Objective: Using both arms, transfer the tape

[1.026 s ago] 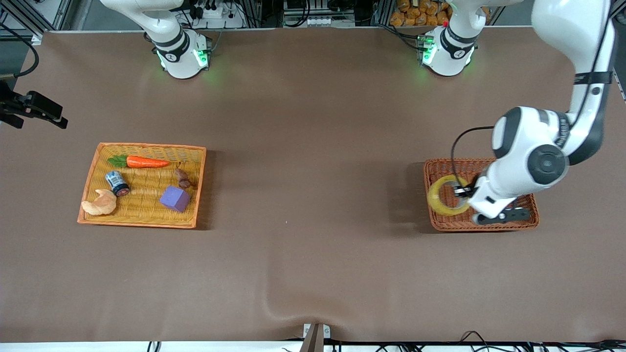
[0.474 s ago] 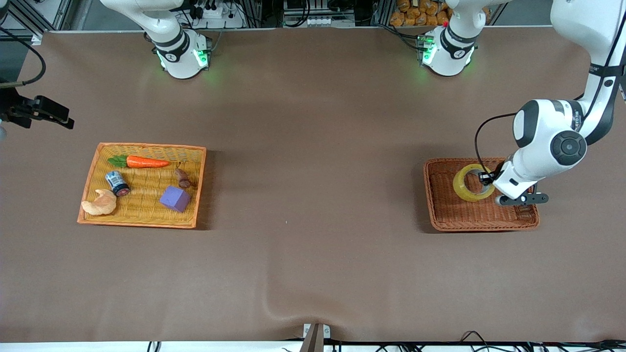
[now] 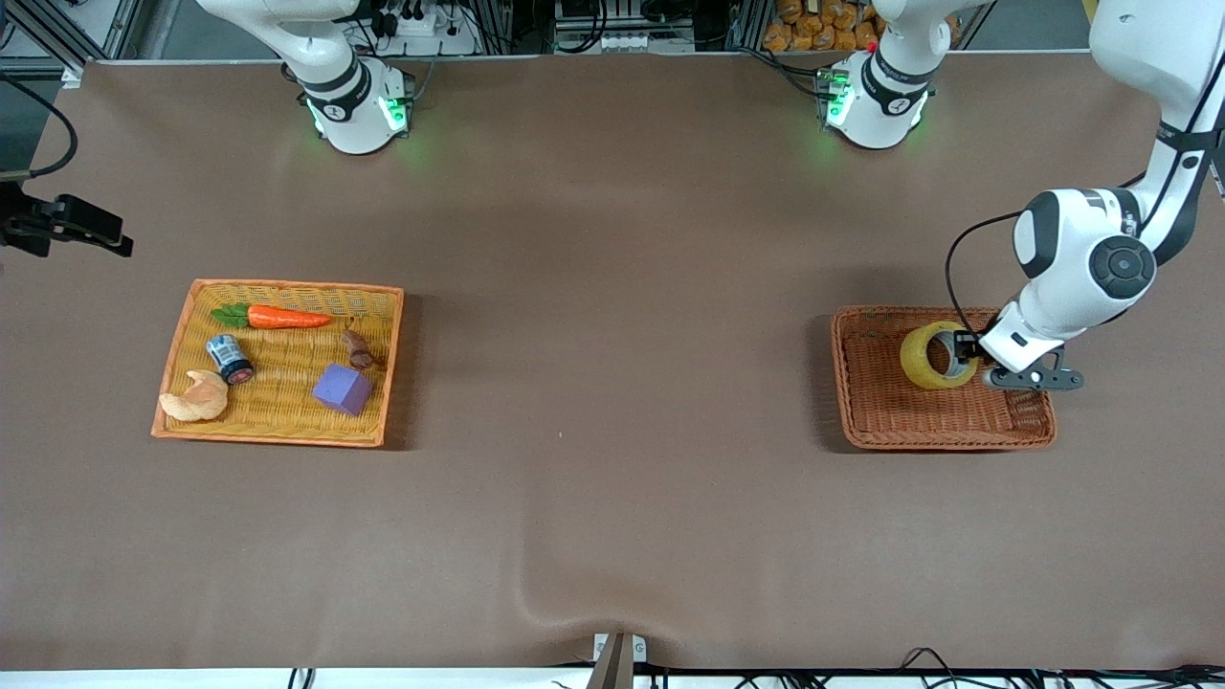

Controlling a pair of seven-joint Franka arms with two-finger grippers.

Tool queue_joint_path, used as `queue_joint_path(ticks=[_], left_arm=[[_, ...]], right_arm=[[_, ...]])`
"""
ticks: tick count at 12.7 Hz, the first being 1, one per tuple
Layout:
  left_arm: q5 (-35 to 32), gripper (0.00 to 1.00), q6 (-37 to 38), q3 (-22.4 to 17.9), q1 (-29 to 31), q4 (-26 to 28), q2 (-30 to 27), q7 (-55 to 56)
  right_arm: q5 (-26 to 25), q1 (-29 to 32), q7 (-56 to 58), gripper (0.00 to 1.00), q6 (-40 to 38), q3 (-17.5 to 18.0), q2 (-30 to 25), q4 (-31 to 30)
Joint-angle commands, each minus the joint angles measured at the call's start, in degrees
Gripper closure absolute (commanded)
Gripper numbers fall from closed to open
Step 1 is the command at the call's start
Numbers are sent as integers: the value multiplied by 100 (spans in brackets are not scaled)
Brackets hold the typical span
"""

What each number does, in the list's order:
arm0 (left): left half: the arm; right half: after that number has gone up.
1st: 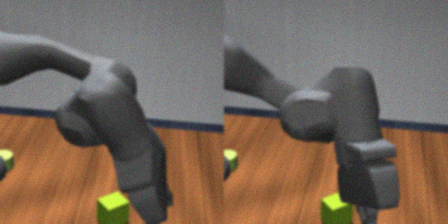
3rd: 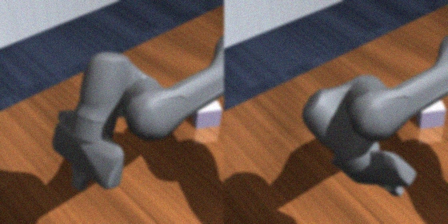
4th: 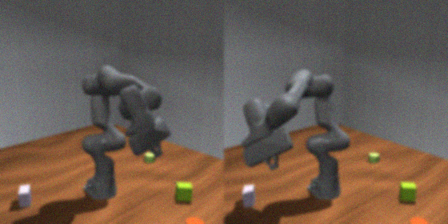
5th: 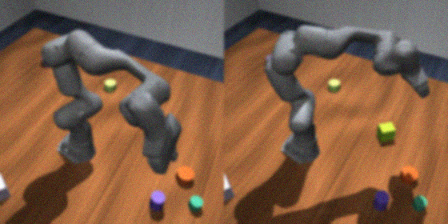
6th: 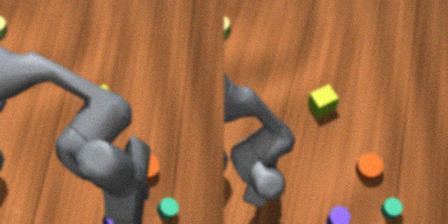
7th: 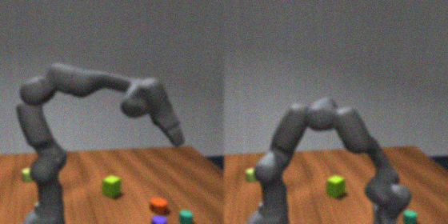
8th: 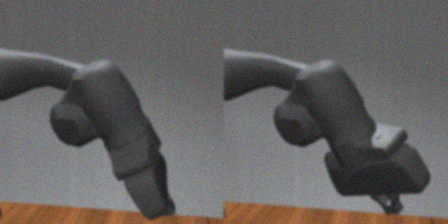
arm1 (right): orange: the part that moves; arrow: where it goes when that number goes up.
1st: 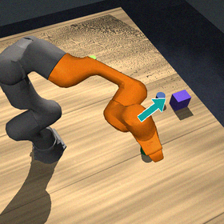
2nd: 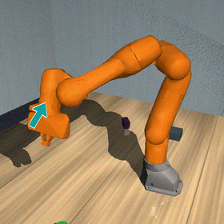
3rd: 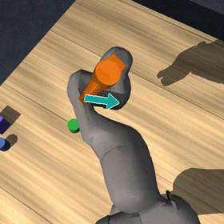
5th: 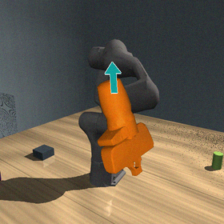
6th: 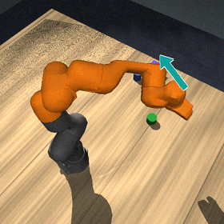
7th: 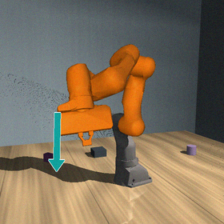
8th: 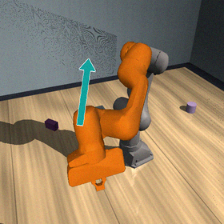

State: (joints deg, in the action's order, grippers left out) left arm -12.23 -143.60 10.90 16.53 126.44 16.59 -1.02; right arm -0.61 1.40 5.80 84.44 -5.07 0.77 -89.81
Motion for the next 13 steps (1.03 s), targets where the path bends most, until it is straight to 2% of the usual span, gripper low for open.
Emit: queue_joint_path(ticks=[1,2,4,6,8,11,13], left_arm=[[-96,0,226,105,52,-477,-225,-12],[-60,0,602,131,26,-758,-313,-21],[71,0,1847,525,34,-1705,-367,-12],[343,0,3122,667,8,-2794,-350,5],[362,0,4055,843,8,-3614,-367,5],[397,0,5051,1001,25,-4284,-629,14],[676,0,5245,984,43,-4268,-1007,-12]], right_arm=[[-88,97,62,0,-120,68,-6,51],[-97,71,-17,0,-138,76,-6,51],[-88,71,-526,0,-208,94,-6,42],[-88,88,-493,0,-200,94,-6,51],[-44,106,-318,0,-165,94,11,69],[-9,88,-211,0,-103,94,11,113],[-18,71,-220,0,-59,94,11,113]])
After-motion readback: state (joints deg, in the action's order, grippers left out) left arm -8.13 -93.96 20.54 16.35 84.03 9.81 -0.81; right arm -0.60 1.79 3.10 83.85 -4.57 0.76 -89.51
